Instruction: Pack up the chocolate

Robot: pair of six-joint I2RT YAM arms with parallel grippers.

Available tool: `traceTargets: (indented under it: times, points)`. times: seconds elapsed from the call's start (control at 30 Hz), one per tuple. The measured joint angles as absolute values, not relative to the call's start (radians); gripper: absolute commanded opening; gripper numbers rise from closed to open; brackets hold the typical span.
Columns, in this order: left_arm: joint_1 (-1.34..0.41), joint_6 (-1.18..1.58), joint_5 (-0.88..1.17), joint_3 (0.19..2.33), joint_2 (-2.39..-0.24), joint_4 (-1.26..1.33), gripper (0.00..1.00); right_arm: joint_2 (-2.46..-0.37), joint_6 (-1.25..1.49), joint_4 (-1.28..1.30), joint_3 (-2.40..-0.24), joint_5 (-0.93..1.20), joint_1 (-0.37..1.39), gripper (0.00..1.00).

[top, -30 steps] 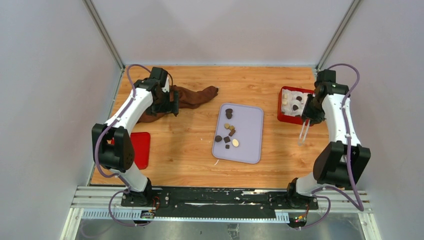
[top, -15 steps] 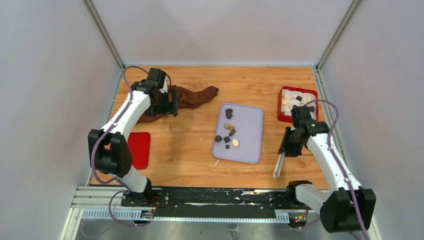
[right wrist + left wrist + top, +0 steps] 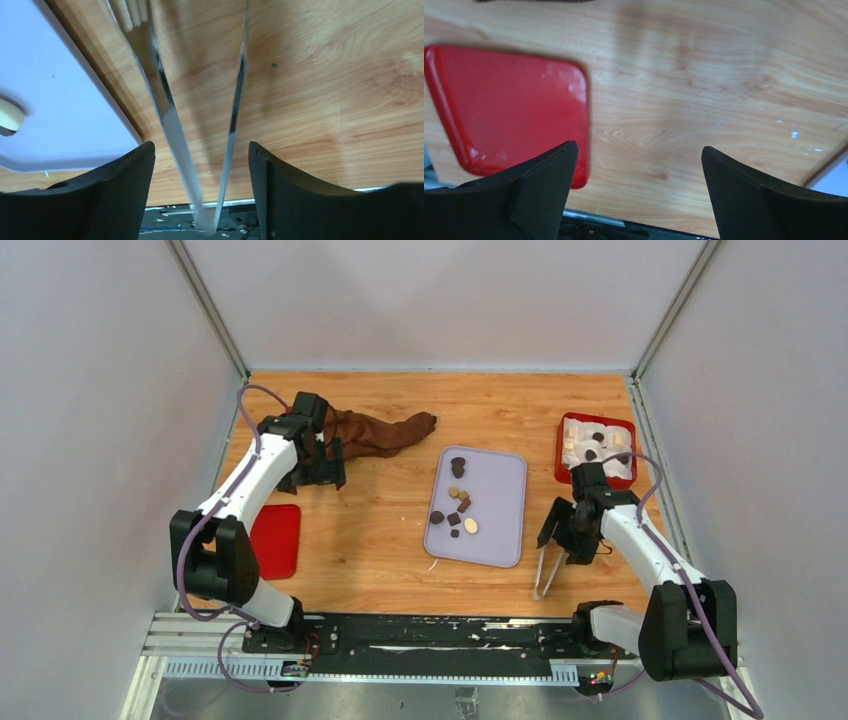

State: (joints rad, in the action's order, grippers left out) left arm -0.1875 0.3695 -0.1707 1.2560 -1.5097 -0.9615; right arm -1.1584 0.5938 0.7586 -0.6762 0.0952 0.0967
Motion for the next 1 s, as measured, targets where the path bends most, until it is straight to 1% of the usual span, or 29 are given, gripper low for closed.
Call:
traceTargets:
  times: [0.2,0.43,0.53,0.67,0.77,0.87,0.93,1.0]
  points:
    - [-0.116,0.410,-0.249,1.209,-1.493,-1.028,1.00,-1.158,0.574,0.752,-0.704,0.053,0.098,0.75]
    - [-0.043,0.472,-0.359,1.152,-1.418,-1.053,1.00,-1.116,0.550,0.767,-0.742,0.001,0.098,0.75]
    - [-0.041,0.479,-0.417,1.116,-1.392,-1.053,0.97,-1.092,0.532,0.774,-0.796,-0.014,0.098,0.75]
    - [-0.041,0.441,-0.423,1.066,-1.399,-1.037,0.89,-1.087,0.510,0.773,-0.844,-0.020,0.098,0.75]
    - [-0.041,0.433,-0.384,1.026,-1.429,-1.011,0.82,-1.094,0.501,0.775,-0.852,-0.019,0.098,0.75]
    - [-0.041,0.431,-0.323,0.978,-1.457,-0.966,0.72,-1.098,0.499,0.776,-0.854,-0.018,0.098,0.75]
    - [-0.041,0.430,-0.294,0.951,-1.475,-0.936,0.62,-1.098,0.499,0.777,-0.854,-0.008,0.098,0.75]
    - [-0.041,0.429,-0.271,0.934,-1.498,-0.904,0.55,-1.097,0.499,0.778,-0.854,0.001,0.098,0.75]
